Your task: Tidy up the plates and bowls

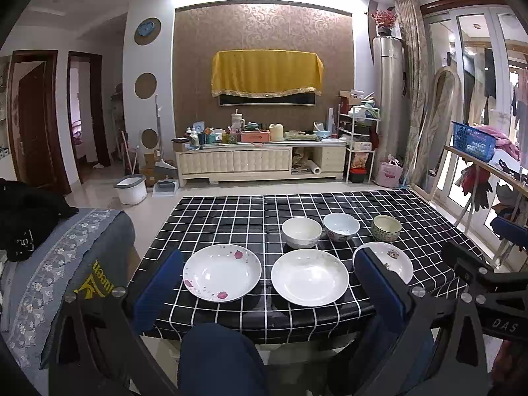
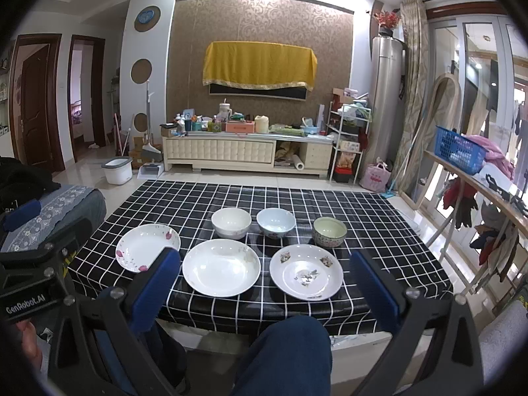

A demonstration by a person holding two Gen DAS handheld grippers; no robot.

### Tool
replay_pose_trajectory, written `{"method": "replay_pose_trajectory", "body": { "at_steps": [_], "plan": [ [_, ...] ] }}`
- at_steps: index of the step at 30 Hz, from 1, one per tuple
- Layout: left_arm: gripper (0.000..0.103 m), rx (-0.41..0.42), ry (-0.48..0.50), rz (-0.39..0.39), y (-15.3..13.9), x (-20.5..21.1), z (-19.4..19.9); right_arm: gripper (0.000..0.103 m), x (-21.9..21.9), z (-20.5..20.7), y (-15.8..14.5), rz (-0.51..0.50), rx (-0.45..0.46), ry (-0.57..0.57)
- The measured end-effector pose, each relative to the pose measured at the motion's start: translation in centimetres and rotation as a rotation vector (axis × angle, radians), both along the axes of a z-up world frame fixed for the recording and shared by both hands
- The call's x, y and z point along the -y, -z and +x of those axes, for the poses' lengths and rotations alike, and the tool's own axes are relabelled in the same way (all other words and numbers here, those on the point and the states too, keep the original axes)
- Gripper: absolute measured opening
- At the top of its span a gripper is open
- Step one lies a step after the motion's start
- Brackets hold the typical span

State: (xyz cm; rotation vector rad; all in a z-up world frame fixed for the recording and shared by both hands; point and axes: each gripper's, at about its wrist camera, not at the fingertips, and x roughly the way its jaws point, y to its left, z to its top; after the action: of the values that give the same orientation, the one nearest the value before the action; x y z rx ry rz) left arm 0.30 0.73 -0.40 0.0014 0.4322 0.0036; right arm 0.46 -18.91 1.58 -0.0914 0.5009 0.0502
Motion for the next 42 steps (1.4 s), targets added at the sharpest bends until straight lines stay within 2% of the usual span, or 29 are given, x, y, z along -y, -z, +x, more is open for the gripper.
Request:
{"method": "replay_pose_trajectory", "body": {
  "at_steps": [15, 27, 33, 42],
  "plan": [
    [0.103, 0.012, 0.012, -0.011, -0.1, -0.3, -0.3, 0.103, 0.4, -0.1, 0.1, 0.005, -0.004, 0.002],
    [0.103, 0.023, -0.01, 0.021, -1.0, -0.6, 0.6, 0.103, -0.2, 1.4, -0.9, 0.022, -0.011, -0.032],
    [0.103, 0.008, -0.067, 0.008, -1.2, -2.6, 3.2, 0.103, -2.1, 4.5, -1.7, 0.022, -0.012, -0.088],
    [0.103, -0.093, -0.138, 0.018, 0.4, -6.5, 9.3, 0.103, -5.6, 10.6, -0.2, -0.025, -0.057, -0.196]
  ]
}}
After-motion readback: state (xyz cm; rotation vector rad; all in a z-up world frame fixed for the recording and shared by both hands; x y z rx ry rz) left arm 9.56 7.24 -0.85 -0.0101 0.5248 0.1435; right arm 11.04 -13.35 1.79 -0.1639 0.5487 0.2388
